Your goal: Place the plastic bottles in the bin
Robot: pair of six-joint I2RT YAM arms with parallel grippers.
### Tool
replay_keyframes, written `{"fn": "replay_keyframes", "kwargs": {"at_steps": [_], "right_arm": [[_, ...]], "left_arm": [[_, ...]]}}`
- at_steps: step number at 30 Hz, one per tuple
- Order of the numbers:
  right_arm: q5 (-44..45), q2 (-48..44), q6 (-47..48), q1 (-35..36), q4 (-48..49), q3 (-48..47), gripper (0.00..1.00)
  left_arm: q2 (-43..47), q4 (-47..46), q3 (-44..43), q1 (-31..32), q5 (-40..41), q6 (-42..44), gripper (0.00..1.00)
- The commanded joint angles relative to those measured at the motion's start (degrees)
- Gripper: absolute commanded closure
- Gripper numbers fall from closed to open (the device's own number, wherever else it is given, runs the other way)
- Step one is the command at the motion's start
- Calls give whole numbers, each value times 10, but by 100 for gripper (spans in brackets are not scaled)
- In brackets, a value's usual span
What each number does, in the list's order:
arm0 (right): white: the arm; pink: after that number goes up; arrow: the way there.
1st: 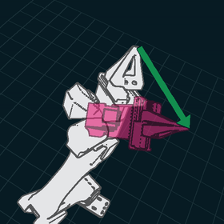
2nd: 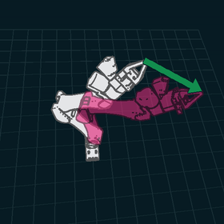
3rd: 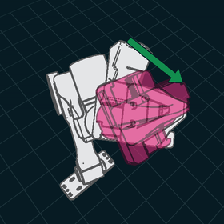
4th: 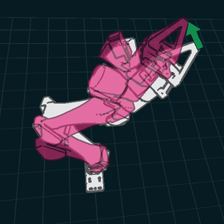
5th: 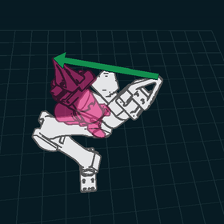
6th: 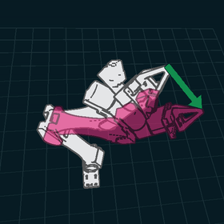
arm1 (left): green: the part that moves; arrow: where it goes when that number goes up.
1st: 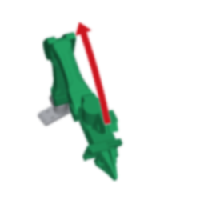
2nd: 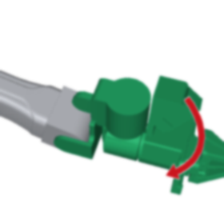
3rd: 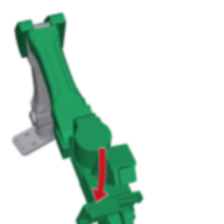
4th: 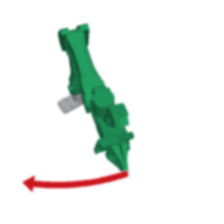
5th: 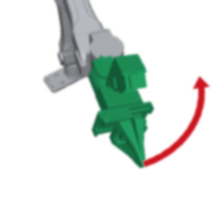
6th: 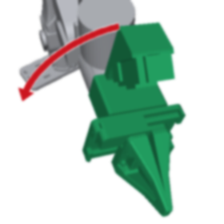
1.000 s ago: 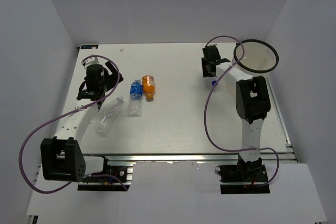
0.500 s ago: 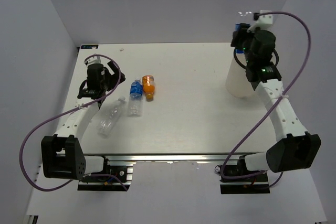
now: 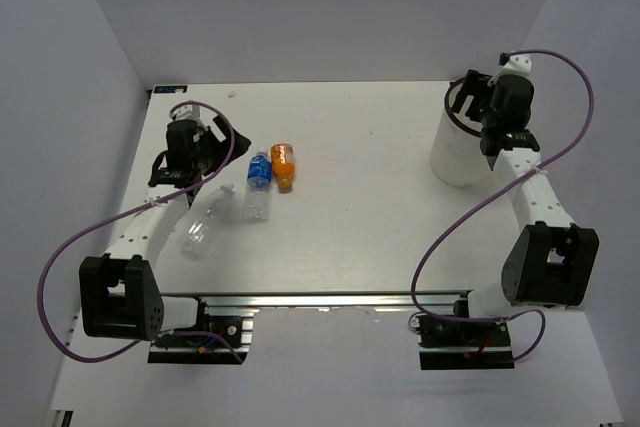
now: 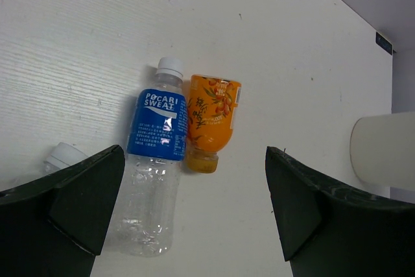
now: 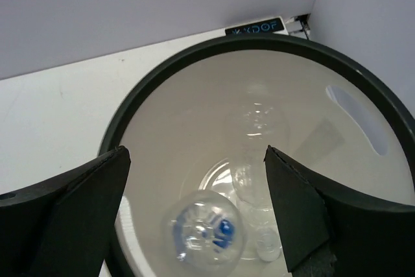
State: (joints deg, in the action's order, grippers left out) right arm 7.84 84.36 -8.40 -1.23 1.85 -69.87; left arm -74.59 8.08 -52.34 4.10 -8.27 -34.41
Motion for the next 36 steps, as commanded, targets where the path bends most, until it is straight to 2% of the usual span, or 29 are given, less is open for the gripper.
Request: {"fn": "replay_keyframes", "kwargs": {"at_steps": [1, 5, 8, 11, 14, 16, 19, 23, 27, 31, 33, 36], "right_arm": [[-13, -39, -1, -4, 47, -17, 11], [-63, -73, -2, -3, 47, -5, 11], [-126, -105, -19, 13, 48, 5, 11], [-98, -132, 6, 101, 43, 17, 11], [-95, -154, 9, 179, 37, 35, 11], [-106, -156, -35, 229, 43, 62, 11], [-110, -116, -74, 299, 103, 94, 11], [-107, -2, -97, 366, 96, 43, 11], [-100, 53, -141, 388, 134, 41, 11], [-49, 37, -177, 389, 158, 105, 11], [-4, 20, -192, 389, 168, 128, 11], [7, -8, -206, 388, 194, 170, 11]], "left_arm": [[2, 1, -9, 2, -15, 4, 2], [-6, 21, -23, 11, -3, 22, 2], [-52, 51, -78, 53, 39, 54, 2], [-121, 114, -149, 108, 98, 82, 2], [-165, 133, -176, 119, 120, 83, 2], [-173, 145, -182, 118, 145, 70, 2], [-143, 159, -175, 118, 180, 61, 2], [-84, 140, -121, 118, 222, 27, 2], [-58, 102, -74, 118, 195, 38, 2], [-75, 72, -87, 118, 146, 54, 2], [-111, 56, -115, 118, 91, 66, 2], [-194, 74, -182, 118, 50, 66, 2]]}}
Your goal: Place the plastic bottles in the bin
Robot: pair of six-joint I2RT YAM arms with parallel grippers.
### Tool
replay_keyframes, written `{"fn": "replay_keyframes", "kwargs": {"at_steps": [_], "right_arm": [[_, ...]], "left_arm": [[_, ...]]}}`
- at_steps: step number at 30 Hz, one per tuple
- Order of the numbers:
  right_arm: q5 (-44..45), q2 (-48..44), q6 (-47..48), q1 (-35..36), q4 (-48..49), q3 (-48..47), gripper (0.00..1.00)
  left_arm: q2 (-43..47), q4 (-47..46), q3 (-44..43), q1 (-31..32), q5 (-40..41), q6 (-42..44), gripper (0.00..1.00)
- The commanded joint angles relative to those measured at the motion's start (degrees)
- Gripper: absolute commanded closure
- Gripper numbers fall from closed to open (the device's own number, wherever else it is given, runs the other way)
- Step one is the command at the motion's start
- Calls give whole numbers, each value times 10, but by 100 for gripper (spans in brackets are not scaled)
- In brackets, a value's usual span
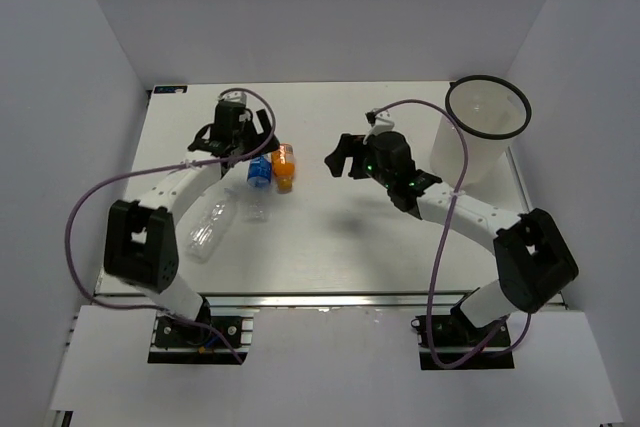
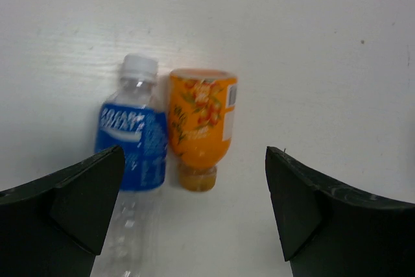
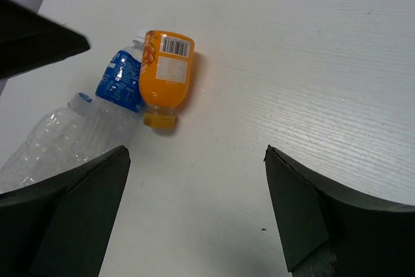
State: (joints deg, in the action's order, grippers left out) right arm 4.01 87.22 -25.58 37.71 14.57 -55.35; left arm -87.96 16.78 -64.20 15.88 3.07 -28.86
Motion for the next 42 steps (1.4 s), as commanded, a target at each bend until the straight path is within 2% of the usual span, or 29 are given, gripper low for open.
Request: {"fn": "replay_keyframes", "kwargs": {"at_steps": [1, 3, 5, 12, 15, 16, 17, 19, 21, 23, 25, 27, 28, 30, 38, 42], "right_arm": [[44, -45, -39, -2, 76, 37, 11], [52, -69, -44, -2, 90, 65, 11], [71, -85, -43, -3, 88, 77, 11], [78, -94, -37, -5, 82, 89, 11], [81, -93, -41, -7, 71, 87, 11], [82, -93, -44, -7, 71, 89, 11], [84, -93, -45, -8, 71, 89, 11], [84, -94, -46, -8, 70, 89, 11], [79, -94, -41, -9, 71, 90, 11], [53, -88, -28, -9, 77, 89, 11], [27, -76, -24, -10, 76, 77, 11], [-25, -60, -18, -10, 93, 72, 11], [-77, -54, -17, -9, 105, 72, 11], [-117, -35, -12, -9, 130, 69, 11], [-169, 8, -11, 5, 150, 40, 11], [-206, 13, 2, 18, 172, 36, 11]], "left_arm": [[-82, -6, -80, 0, -66, 12, 2], [-137, -7, -110, 1, -73, 14, 2], [-168, -12, -124, 1, -113, 28, 2], [-273, 4, -209, 13, -99, 38, 6], [-308, 19, -244, 13, -105, 43, 20], [-321, 26, -252, 13, -105, 43, 30], [-325, 35, -262, 13, -107, 44, 35], [-324, 38, -261, 13, -111, 44, 48], [-317, 33, -254, 14, -112, 42, 55], [-303, 34, -260, 13, -115, 38, 72], [-289, 29, -260, 14, -131, 29, 84], [-258, 5, -248, 14, -169, 17, 85], [-246, -6, -241, 14, -177, 1, 85], [-204, -38, -216, 13, -185, -21, 85], [-52, -188, -64, 41, -154, -126, 87], [-6, -209, -20, 47, -120, -144, 88]]}}
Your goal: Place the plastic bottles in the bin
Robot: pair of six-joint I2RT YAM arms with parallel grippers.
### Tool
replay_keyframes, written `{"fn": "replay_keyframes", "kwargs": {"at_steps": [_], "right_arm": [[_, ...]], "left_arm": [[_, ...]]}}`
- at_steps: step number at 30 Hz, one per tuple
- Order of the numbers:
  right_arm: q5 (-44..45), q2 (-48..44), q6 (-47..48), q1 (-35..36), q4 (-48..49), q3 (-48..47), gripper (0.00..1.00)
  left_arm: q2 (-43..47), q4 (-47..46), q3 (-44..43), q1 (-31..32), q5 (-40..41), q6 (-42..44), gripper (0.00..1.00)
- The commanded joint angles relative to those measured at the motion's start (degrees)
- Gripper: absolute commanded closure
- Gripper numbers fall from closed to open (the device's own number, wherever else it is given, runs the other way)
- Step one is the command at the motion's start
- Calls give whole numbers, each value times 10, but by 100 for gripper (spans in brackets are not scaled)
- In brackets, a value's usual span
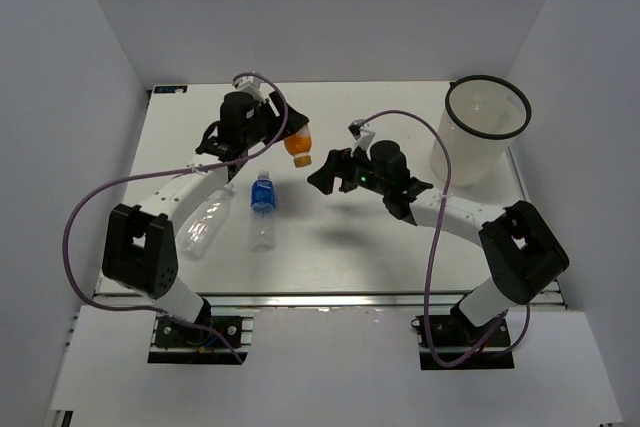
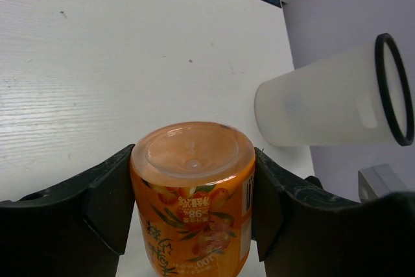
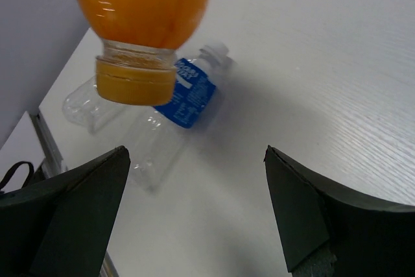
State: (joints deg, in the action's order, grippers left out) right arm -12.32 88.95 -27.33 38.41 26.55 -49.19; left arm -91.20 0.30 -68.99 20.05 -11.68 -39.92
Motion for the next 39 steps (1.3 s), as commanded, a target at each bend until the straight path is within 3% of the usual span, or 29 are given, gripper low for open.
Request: {"fn": "replay_keyframes", "kwargs": {"at_steps": [1, 5, 14, 16, 19, 20, 21, 22, 23, 24, 27, 33, 36, 39], "right_arm": [[-55, -5, 36, 20, 52, -28, 11], [-61, -6, 69, 36, 26, -50, 11], [-59, 22, 25, 39, 49, -81, 13], [-51, 23, 23, 42, 59, -84, 20], [-20, 16, 18, 43, 58, -78, 46], [-11, 12, 14, 42, 58, -68, 56], [-4, 5, 9, 43, 58, -63, 76], [14, 0, 6, 42, 55, -57, 82], [23, -10, 5, 43, 52, -50, 89], [32, -15, 4, 43, 46, -49, 90], [91, -41, 6, 40, 3, -43, 95], [151, -114, 22, -26, -87, -40, 94], [176, -163, 37, -88, -160, -63, 91], [188, -204, -10, -161, -224, -94, 90]], "left_arm": [[38, -49, 34, 6, 26, -39, 88], [54, -77, 54, 16, 22, -52, 88], [59, -95, 68, 58, 55, -79, 88], [59, -106, 73, 61, 54, -88, 88], [70, -102, 79, 63, 54, -87, 85], [73, -101, 80, 63, 54, -85, 80], [78, -100, 82, 64, 52, -83, 72], [85, -99, 83, 64, 48, -76, 36], [89, -98, 83, 63, 45, -73, 15], [93, -96, 81, 63, 39, -68, 2], [104, -57, 52, 63, 53, -42, 2], [134, 135, -58, 61, 245, 16, 2], [168, 175, -51, 55, 334, 26, 2], [193, 185, -6, 34, 374, 18, 2]]}}
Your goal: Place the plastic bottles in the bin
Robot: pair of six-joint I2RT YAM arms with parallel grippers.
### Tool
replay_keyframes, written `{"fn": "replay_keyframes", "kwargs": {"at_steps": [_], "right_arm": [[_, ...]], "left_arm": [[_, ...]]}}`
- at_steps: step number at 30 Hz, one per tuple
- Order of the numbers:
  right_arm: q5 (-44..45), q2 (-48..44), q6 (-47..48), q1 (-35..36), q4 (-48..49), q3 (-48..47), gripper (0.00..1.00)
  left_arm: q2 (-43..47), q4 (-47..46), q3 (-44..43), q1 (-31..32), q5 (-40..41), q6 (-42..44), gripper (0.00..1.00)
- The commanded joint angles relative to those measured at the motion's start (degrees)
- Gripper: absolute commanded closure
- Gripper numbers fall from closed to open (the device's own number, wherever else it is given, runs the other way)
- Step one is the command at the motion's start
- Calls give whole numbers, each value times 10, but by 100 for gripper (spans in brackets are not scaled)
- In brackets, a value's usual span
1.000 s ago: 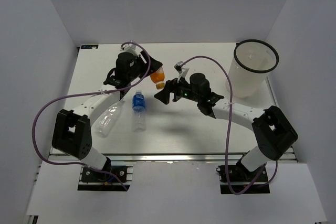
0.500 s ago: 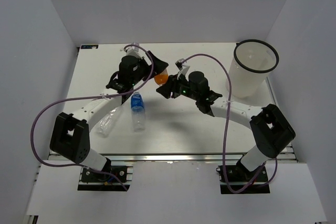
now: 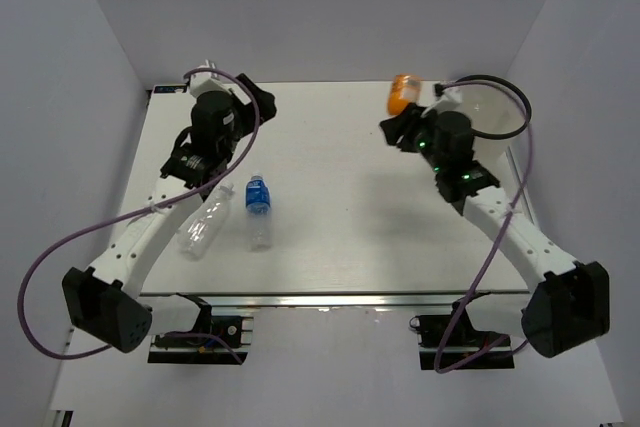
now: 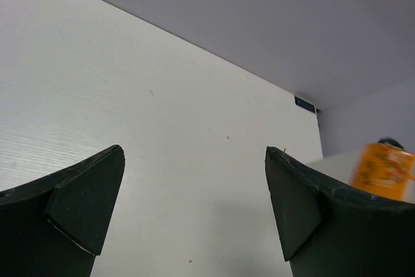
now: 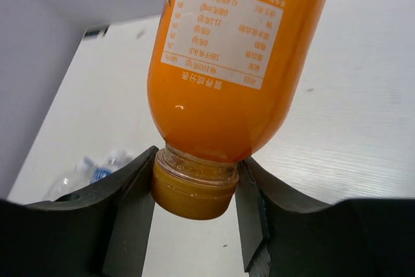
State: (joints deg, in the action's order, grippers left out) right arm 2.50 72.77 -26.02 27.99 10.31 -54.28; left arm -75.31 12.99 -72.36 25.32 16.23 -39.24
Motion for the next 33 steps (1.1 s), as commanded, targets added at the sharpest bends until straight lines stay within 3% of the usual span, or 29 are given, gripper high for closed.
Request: {"fn": "replay_keyframes", "kwargs": {"at_steps": [1, 6, 10, 13, 18, 19, 22, 25, 33], "right_arm": [[30, -54, -34, -105, -83, -51, 90], [-45, -33, -41, -220, -163, -112, 87], [-105, -1, -57, -274, -196, -157, 80], [-116, 7, -76, -303, -200, -169, 52], [-105, -7, -90, -317, -180, -169, 35], [-106, -17, -99, -319, -170, -164, 25], [-119, -26, -108, -319, -144, -159, 13], [-139, -32, -98, -319, -136, -162, 11], [-234, -55, -51, -313, -119, -146, 11]], "left_arm": [[35, 66, 35, -38, 85, 1, 2], [14, 149, 56, -54, 157, -36, 2], [15, 178, 92, -54, 164, -55, 2], [29, 162, 123, -54, 161, -61, 2], [19, 185, 126, -54, 171, -64, 2], [17, 190, 122, -54, 170, -61, 2], [10, 196, 123, -54, 169, -58, 2], [8, 178, 150, -54, 152, -58, 2], [-33, 97, 203, -52, -7, -26, 2]]}}
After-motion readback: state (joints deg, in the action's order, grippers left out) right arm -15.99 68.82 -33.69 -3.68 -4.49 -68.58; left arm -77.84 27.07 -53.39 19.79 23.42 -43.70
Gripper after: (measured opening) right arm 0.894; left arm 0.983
